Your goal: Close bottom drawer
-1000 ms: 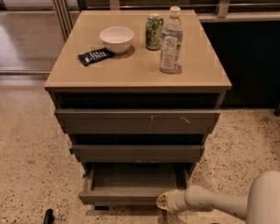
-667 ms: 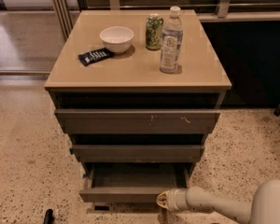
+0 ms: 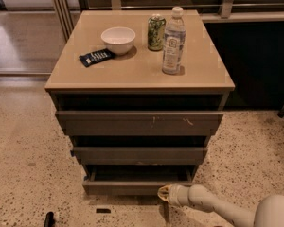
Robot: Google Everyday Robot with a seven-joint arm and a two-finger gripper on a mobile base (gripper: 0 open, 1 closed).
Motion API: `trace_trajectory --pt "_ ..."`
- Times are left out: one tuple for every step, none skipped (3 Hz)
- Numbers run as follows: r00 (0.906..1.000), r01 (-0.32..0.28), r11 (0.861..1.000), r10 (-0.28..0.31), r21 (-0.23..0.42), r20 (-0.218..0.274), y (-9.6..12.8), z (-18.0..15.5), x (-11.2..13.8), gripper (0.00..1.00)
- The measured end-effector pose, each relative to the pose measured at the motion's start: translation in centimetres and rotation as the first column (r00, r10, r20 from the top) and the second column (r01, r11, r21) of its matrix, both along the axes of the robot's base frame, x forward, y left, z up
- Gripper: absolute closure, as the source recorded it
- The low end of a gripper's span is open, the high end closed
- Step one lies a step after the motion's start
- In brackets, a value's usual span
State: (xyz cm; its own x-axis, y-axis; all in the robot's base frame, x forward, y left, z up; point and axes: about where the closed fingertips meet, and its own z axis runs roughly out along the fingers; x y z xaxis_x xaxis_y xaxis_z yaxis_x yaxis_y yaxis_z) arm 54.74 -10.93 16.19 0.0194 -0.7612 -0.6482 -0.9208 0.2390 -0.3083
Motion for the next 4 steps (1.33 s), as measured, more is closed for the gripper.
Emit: trace_trajectory --pt "0.9995 0.020 1.000 -0.020 0.010 0.025 0.6 0.3 3.5 1.00" --pt "0.9990 0.023 1.000 -0.024 0.013 0.037 1.1 0.6 5.3 1.00" --pt "0.9986 0.022 1.000 -0.023 0.010 0.047 1.8 1.1 6.8 1.00" --pt "0.9988 0.001 1.000 -0.001 -0.009 0.049 2.3 1.6 7.1 1.00"
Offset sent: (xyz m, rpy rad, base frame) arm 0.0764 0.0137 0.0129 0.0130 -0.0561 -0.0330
